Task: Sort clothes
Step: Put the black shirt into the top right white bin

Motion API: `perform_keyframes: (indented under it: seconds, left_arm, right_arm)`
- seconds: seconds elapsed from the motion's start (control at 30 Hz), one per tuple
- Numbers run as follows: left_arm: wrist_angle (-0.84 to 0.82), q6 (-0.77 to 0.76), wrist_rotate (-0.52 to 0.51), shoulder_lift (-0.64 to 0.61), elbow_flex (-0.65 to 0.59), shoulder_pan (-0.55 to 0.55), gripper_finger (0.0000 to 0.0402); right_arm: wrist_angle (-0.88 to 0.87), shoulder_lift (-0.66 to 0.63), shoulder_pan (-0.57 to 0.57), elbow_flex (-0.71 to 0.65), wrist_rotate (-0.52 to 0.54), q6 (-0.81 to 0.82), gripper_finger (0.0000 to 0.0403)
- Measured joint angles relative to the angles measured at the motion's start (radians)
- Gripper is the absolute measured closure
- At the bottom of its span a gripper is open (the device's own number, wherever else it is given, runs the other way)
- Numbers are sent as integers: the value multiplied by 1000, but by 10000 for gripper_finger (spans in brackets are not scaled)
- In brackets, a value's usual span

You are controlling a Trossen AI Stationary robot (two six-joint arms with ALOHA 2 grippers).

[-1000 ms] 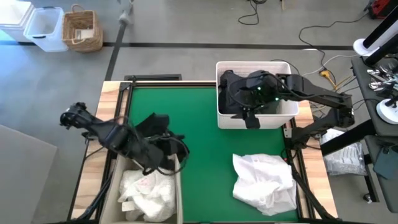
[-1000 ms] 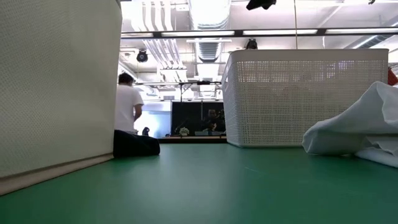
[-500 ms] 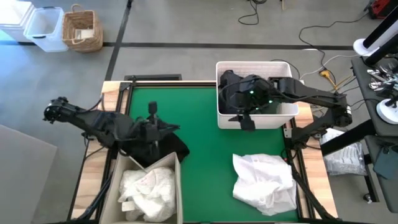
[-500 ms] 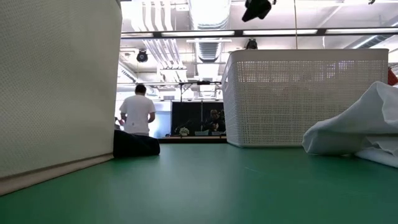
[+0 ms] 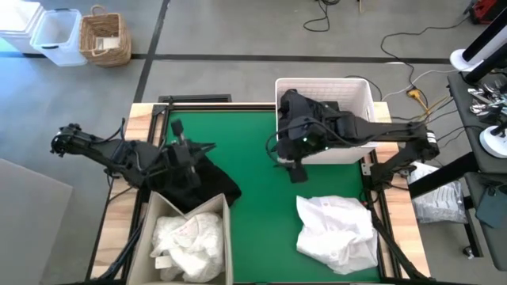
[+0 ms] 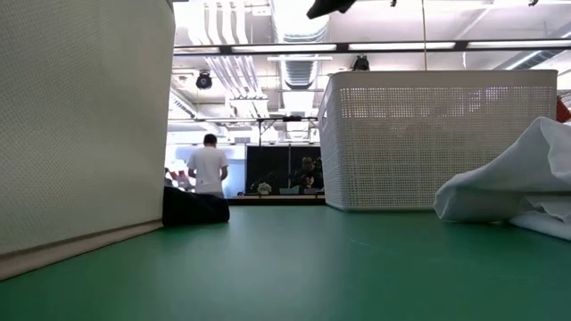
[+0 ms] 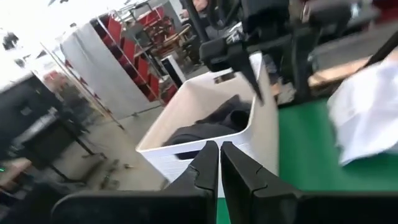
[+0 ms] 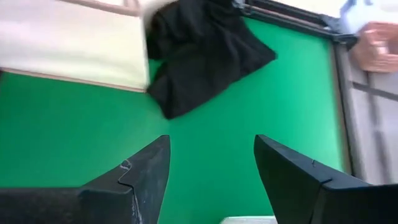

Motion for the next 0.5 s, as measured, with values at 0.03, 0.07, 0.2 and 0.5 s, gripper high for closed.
perform_keyframes:
  seconds: [0.03, 0.07, 0.2, 0.5]
  left_arm:
    - [8, -35, 2, -2, -5, -1, 401]
    - [13, -74, 3, -4, -7, -1, 401]
    - [14, -144, 2, 8, -19, 0, 401]
    - [8, -196, -88, 46, -27, -1, 401]
  right_arm:
    - [14, 10, 9, 0, 30, -3, 180]
    - [37, 21, 17, 0, 55, -5, 181]
    - [103, 71, 45, 0, 146, -12, 181]
    - [196, 194, 82, 0, 288, 58, 181]
